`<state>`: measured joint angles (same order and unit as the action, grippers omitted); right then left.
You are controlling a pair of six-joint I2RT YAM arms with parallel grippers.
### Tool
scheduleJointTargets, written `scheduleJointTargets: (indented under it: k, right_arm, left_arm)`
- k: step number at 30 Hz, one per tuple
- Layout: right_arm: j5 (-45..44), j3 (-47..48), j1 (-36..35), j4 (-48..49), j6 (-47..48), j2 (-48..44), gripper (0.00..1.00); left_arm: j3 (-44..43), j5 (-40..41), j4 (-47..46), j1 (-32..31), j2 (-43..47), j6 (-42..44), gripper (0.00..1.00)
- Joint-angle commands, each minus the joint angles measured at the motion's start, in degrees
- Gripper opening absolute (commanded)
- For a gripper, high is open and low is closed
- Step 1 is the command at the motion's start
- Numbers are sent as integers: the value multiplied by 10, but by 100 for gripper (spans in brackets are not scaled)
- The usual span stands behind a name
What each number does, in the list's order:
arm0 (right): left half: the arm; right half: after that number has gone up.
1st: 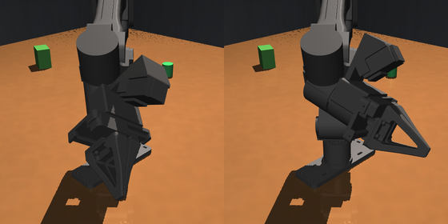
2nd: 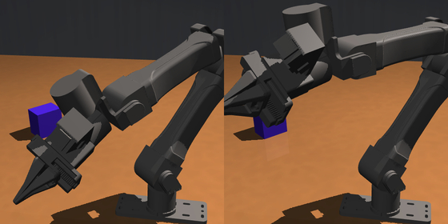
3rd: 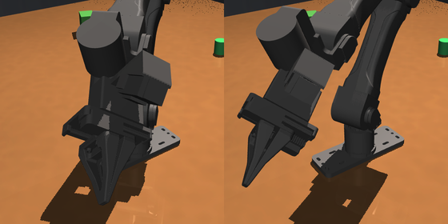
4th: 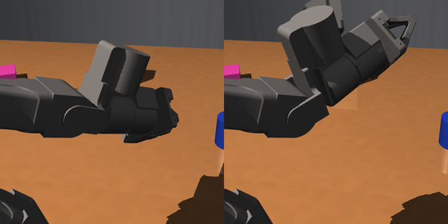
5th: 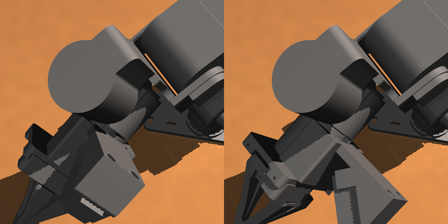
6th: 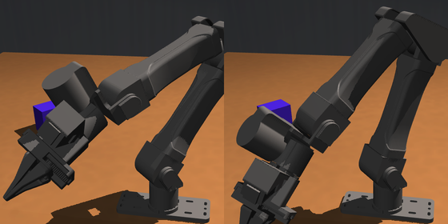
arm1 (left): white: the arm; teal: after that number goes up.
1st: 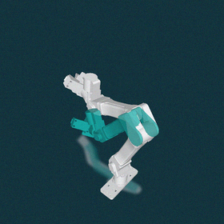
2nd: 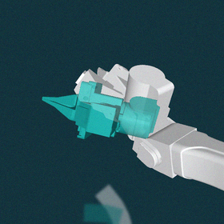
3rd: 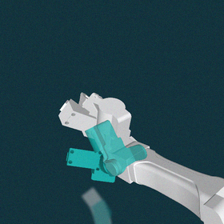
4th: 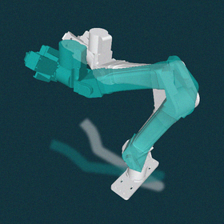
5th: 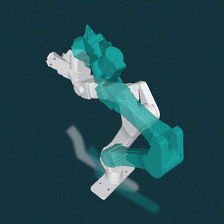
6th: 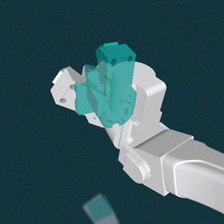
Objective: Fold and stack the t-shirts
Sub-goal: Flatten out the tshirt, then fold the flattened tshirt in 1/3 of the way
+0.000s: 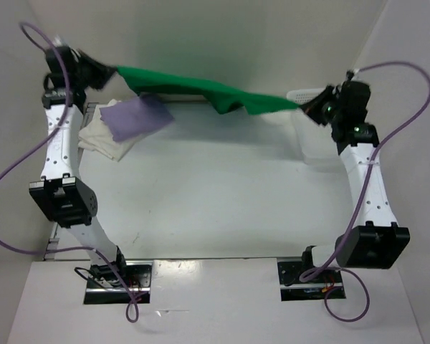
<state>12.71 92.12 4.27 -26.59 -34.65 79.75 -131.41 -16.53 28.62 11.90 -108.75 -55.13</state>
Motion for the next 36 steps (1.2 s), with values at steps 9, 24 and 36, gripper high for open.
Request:
scheduleJointTargets:
  k: [9,24,36]
  right_arm:
    - [2,-334,6,-145,42,-190,0]
    - [39,-416,-77,-362,-41,-357,0]
    - [-13,-367,-77,-72,-40,-83,0]
  left_arm:
    - [659,-25,-120,45,282,45,0]
    - [810,-57,108,107,435,143,0]
    - [723,-29,-61,67,217,81,0]
